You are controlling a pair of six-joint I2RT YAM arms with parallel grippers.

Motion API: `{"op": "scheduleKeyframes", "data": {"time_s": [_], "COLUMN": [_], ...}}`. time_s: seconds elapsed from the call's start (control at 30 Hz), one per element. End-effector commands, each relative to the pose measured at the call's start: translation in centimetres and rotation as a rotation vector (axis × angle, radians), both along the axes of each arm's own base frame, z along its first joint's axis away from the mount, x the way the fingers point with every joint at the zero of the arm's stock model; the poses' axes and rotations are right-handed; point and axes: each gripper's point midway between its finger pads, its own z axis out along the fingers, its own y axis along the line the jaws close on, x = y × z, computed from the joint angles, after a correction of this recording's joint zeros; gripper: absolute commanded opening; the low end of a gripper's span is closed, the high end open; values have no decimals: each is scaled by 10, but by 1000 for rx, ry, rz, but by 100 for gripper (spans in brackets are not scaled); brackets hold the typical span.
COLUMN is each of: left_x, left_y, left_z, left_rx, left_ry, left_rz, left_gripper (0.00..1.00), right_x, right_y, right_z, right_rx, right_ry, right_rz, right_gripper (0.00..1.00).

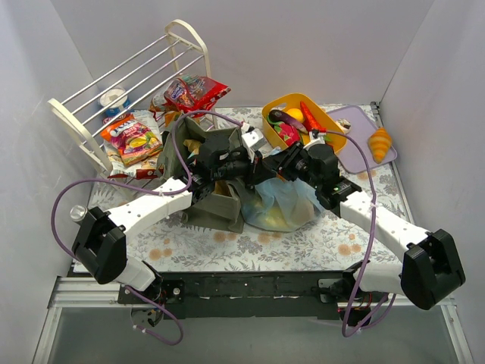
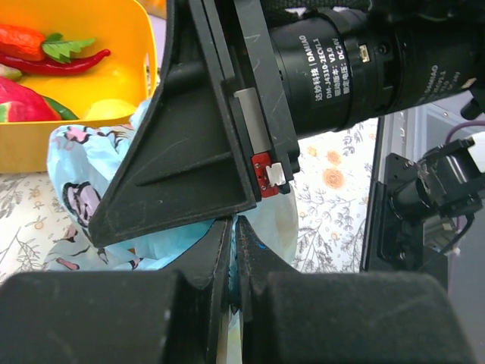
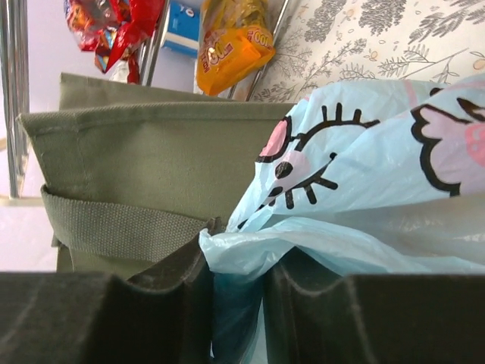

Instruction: Place the mixed food into the grocery bags and tie them

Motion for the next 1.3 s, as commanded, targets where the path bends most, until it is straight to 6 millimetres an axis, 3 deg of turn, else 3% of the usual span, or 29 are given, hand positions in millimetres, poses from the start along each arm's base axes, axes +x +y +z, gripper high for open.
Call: {"op": "scheduleKeyframes", "data": {"time_s": [0.0,0.1,0.17,0.2,0.23,0.33,0.43,0.53,0.63,0.77,0.93,1.27], "left_x": [-25,-23,-20,-17,-15,-13,-10,2,16,15,14,3], "left_y": [-3,-4,-5,-5,-5,-3,2,12,19,15,8,7], "left_z": [19,22,27,35,37,56,72,86,83,68,52,24], "left_rx": [-45,-55,-61,-72,-71,-94,-120,-160,-176,-185,-184,-157], "left_ry": [-2,9,13,8,6,-9,-10,45,130,219,280,361], "left_rz": [-105,-96,-76,-68,-57,-43,-34,-2,-3,-47,-92,-147], "left_gripper": [0,0,9,18,33,64,77,79,78,75,73,66], "right_x": [-3,-10,-14,-16,-17,-22,-30,-36,-42,-54,-69,-84], "right_y": [6,6,3,1,-1,-9,-15,-20,-27,-34,-32,-41], "right_z": [30,20,15,7,6,6,16,20,23,17,28,44], "right_rx": [12,5,3,-5,-7,-9,-3,-13,-26,-18,16,55], "right_ry": [-157,-144,-137,-124,-131,-173,-260,-327,-393,-467,-608,-725], "right_rz": [72,104,112,109,109,116,154,196,217,246,326,402], "right_gripper": [26,6,1,1,1,1,1,1,1,1,1,1]}}
